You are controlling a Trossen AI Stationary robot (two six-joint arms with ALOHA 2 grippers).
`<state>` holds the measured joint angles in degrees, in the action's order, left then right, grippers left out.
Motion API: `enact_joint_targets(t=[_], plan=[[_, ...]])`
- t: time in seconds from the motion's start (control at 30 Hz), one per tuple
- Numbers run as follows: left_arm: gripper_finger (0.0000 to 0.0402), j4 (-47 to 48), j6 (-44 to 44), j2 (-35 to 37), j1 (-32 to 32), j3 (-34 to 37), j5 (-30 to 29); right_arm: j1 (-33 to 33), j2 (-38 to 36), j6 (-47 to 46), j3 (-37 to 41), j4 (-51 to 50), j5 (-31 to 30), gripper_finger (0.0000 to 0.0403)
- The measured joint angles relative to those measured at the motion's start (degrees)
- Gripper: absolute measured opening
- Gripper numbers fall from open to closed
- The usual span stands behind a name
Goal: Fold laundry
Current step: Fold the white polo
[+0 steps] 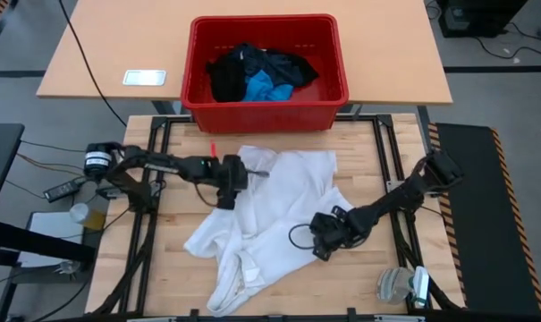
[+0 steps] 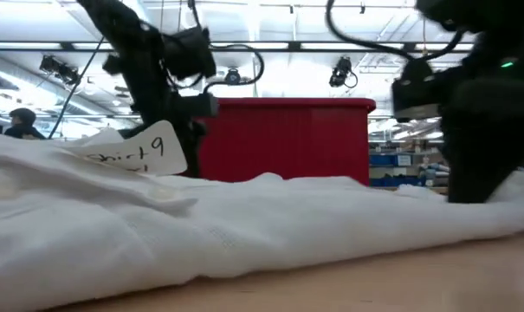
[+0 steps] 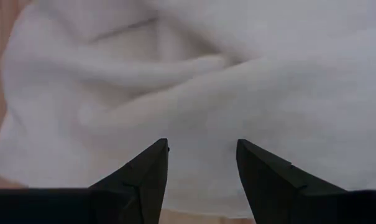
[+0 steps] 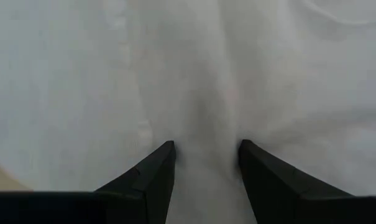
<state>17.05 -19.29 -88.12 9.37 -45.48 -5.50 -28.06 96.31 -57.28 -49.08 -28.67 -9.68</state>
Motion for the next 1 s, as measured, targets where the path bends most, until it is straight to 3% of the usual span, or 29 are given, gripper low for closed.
enact_joint_targets(t=[0.2, 0.37, 0.57, 0.7, 0.8, 0.9, 1.0], plan=[[0.0192, -6.2, -1.4, 0.0, 6.2, 2.7, 8.2, -4.7, -0.1, 0.6, -0.1, -0.1, 1.8, 0.0188], [0.0192, -5.9, -3.5, 0.0, 6.3, 1.7, 9.0, -6.9, -0.1, 2.2, -0.8, -2.3, 3.3, 0.0188], [0.0192, -8.3, -4.7, -0.4, 3.8, -2.8, 12.2, -7.2, -2.5, 2.8, -4.3, -8.2, -1.1, 0.0188], [0.0192, -10.1, -3.1, -3.1, 3.5, -4.3, 13.1, -7.2, -3.8, 3.8, -6.6, -11.0, -7.1, 0.0188], [0.0192, -10.0, -2.6, -6.9, 3.5, -5.1, 13.7, -7.2, -4.7, 4.9, -7.5, -10.6, -15.9, 0.0188], [0.0192, -10.4, -2.6, -10.3, 3.7, -5.6, 9.9, -7.1, -4.6, 5.1, -7.1, -9.8, -23.8, 0.0188], [0.0192, -9.5, -2.3, -12.8, 4.9, -5.6, 6.0, -6.0, -4.5, 5.3, -6.1, -7.2, -26.7, 0.0188]])
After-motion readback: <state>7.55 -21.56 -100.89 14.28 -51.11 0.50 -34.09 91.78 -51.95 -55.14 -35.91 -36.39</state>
